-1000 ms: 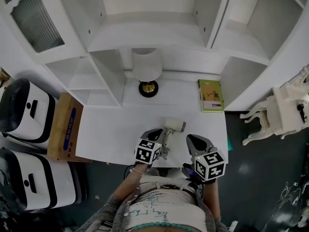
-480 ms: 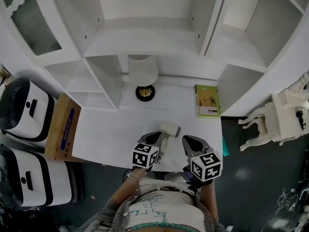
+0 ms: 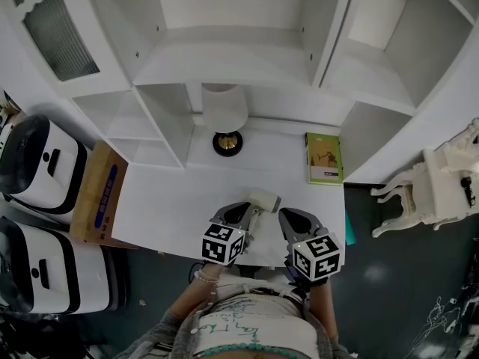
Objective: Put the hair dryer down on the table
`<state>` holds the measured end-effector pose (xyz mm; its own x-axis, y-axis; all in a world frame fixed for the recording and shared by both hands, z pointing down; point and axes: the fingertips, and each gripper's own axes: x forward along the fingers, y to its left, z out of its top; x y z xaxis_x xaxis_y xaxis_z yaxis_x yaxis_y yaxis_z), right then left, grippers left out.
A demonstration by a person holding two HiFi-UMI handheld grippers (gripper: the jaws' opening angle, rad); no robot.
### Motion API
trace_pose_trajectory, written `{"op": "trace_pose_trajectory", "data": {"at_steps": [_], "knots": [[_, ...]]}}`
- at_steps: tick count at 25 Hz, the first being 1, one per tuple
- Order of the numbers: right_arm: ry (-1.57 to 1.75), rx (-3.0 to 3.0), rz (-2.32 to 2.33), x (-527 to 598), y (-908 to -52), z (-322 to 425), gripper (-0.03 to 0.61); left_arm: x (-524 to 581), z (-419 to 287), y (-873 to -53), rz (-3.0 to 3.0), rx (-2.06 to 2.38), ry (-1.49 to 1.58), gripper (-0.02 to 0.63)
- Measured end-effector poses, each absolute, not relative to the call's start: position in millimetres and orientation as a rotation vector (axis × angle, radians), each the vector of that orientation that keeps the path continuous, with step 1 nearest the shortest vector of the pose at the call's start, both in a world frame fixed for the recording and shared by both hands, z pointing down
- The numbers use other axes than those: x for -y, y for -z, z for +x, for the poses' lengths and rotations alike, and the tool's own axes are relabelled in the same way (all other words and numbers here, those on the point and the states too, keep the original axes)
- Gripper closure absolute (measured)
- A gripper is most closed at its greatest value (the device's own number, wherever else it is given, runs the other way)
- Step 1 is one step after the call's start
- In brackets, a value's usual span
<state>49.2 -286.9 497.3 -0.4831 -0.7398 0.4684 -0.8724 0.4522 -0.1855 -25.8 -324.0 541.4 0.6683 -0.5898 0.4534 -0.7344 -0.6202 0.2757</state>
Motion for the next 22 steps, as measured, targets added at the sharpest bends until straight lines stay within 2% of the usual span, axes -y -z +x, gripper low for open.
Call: {"op": "trace_pose_trajectory", "data": {"at_steps": [22], "knots": [[-0.579,2.449,1.345,291.9,-486.9,42.4,0.551,316.0,-17.3,-491.8,2.511,1.037,-0.353,0.614]]}}
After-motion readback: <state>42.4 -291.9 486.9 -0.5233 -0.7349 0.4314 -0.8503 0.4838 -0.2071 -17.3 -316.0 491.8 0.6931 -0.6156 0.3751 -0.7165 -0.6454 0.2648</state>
